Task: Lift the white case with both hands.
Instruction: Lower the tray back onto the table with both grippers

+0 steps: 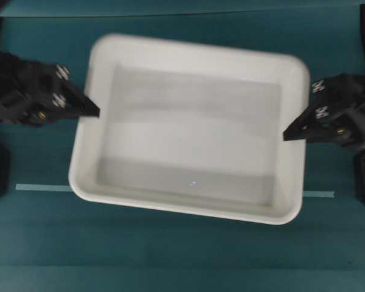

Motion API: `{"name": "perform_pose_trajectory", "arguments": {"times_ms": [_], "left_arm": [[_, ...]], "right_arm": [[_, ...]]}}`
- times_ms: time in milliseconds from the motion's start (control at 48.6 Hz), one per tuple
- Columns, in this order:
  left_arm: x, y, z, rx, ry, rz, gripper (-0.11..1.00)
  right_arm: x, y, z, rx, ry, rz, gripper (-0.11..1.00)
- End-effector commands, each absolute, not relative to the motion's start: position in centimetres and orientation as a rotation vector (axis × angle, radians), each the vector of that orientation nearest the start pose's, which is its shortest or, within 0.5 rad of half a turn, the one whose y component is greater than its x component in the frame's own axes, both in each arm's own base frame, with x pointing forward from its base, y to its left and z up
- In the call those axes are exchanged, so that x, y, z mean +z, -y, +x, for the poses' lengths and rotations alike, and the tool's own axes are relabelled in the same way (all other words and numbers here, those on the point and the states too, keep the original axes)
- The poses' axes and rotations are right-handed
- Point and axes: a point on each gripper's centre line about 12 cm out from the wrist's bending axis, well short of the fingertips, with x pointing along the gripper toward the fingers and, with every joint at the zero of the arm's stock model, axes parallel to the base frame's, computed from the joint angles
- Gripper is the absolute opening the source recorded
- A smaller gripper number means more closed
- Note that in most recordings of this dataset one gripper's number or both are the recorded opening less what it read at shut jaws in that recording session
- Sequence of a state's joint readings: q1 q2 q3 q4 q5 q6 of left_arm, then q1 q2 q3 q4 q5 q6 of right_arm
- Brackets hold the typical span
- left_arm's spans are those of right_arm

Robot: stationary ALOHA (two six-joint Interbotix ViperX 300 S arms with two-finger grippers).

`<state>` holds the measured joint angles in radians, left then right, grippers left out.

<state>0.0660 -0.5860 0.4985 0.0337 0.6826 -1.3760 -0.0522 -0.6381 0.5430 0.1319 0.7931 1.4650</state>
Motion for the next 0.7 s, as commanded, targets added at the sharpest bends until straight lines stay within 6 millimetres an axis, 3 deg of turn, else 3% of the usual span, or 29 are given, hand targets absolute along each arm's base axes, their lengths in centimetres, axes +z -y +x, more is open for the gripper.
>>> {"name": "perform_pose_trajectory", "arguments": {"times_ms": [0, 185, 678], "left_arm": [[35.2, -1.7, 28.9, 0.450, -0.438, -1.336, 0.07], [31.5, -1.4, 28.8, 0.486, -0.481, -1.366, 0.07], [24.1, -1.3, 28.0, 0.591, -0.611, -1.339, 0.07]], "right_arm": [[35.0, 0.3, 26.8, -0.487, -0.554, 1.539, 0.10], [32.1, 0.3, 26.6, -0.535, -0.609, 1.509, 0.10], [23.3, 0.5, 26.5, -0.627, -0.675, 1.481, 0.10]]}}
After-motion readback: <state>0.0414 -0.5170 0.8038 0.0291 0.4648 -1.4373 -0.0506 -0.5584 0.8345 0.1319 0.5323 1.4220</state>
